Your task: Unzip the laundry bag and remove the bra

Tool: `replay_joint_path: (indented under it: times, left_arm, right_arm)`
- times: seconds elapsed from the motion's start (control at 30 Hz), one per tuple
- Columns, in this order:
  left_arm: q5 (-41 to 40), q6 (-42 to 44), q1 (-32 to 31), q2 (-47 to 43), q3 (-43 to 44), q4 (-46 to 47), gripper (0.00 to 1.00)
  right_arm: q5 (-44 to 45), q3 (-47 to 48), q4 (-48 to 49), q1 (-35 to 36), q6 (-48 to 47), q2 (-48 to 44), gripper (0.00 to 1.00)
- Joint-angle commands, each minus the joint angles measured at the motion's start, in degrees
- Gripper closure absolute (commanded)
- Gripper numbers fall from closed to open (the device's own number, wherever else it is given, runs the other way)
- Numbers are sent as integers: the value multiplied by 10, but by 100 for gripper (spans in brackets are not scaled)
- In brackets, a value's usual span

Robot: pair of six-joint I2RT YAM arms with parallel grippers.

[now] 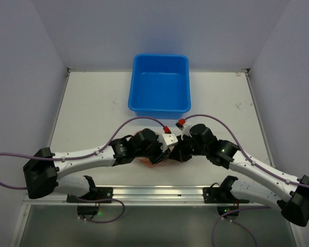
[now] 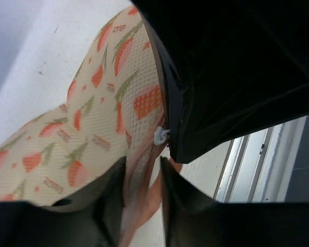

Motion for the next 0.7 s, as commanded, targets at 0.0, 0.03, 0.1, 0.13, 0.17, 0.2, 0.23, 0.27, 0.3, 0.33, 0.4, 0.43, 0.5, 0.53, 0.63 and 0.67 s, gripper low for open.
replay_joint_path:
  times: [0.0, 0.03, 0.1, 0.13, 0.17, 0.2, 0.23, 0.27, 0.3, 0.33, 0.4, 0.43, 0.5, 0.53, 0.63, 0.67]
  left_arm:
    - [1, 15, -3, 5, 24, 39, 70]
    - [-13, 15, -3, 4, 23, 39, 85]
    - [-27, 14, -3, -5, 14, 38, 97]
    - [-34, 13, -3, -10, 10, 38, 100]
    - [-50, 11, -3, -15, 7, 36, 100]
    - [-61, 9, -3, -28, 1, 25, 100]
    - [-70, 7, -3, -34, -3, 22, 100]
    - [-91, 5, -3, -42, -8, 21, 100]
    - [-99, 2, -3, -57, -20, 15, 100]
    - [-108, 0, -3, -63, -26, 13, 100]
    - [-144, -15, -2, -80, -38, -3, 100]
    - [-156, -20, -2, -85, -42, -8, 100]
    - [-203, -44, -2, -90, -43, -31, 100]
    - [-220, -51, -2, -89, -41, -41, 100]
    - [-248, -56, -2, -90, -31, -62, 84]
    - [-246, -53, -2, -92, -30, -61, 78]
  right_arm:
    - [-8, 18, 21, 3, -4, -9, 100]
    - [-5, 13, 20, 3, -3, -12, 100]
    - [9, 9, 8, 3, 2, -22, 100]
    - [14, 1, 3, 2, 5, -28, 100]
    - [23, -4, 2, 2, 8, -34, 100]
    - [32, -10, 0, 2, 10, -48, 100]
    - [42, -22, -2, 0, 11, -55, 100]
    - [47, -26, -6, -1, 13, -62, 100]
    - [53, -31, -16, -8, 21, -75, 100]
    - [62, -40, -21, -14, 25, -83, 100]
    - [63, -49, -36, -35, 36, -99, 100]
    - [63, -53, -42, -44, 38, -119, 100]
    - [60, -64, -50, -67, 40, -139, 100]
    - [58, -67, -51, -72, 39, -147, 100]
    - [41, -60, -46, -73, 25, -151, 100]
    - [36, -58, -41, -73, 21, -139, 100]
